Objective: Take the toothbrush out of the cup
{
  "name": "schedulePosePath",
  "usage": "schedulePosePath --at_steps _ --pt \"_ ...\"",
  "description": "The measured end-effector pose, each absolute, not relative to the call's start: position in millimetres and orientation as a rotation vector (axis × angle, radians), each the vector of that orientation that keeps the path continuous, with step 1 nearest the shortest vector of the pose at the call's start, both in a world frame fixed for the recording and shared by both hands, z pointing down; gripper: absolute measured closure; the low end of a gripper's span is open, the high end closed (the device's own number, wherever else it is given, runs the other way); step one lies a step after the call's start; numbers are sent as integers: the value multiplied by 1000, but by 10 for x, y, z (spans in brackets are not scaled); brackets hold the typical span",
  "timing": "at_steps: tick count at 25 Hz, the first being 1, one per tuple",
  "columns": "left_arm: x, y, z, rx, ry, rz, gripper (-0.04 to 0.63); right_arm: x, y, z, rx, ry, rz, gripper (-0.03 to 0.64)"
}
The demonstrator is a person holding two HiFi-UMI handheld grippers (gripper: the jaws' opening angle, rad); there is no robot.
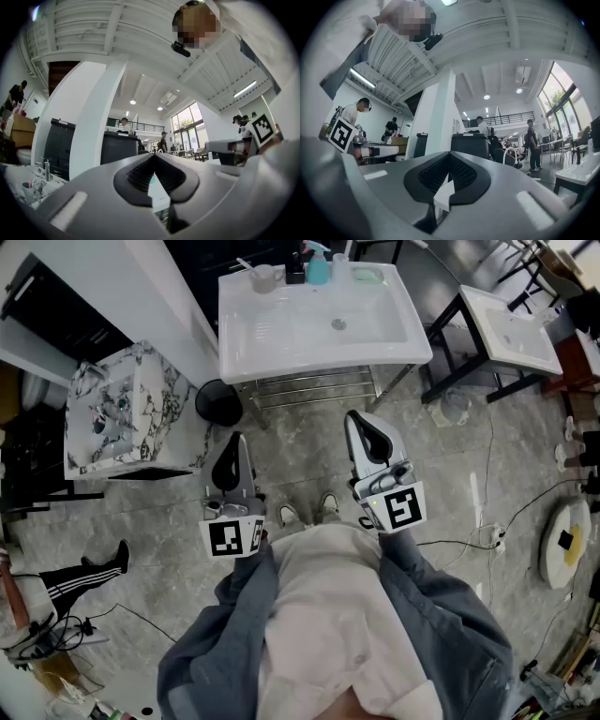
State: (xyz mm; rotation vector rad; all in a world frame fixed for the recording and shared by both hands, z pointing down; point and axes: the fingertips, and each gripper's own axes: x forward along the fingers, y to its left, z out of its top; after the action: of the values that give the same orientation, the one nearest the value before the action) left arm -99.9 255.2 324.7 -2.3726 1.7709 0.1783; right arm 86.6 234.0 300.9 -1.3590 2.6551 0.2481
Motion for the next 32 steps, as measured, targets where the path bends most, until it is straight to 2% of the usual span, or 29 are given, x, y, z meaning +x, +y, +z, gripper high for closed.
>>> schedulePosePath --at_steps 32 --pt "-1231 2369 3332 -2397 1771 180 535 665 2182 3018 -1371 2619 210 611"
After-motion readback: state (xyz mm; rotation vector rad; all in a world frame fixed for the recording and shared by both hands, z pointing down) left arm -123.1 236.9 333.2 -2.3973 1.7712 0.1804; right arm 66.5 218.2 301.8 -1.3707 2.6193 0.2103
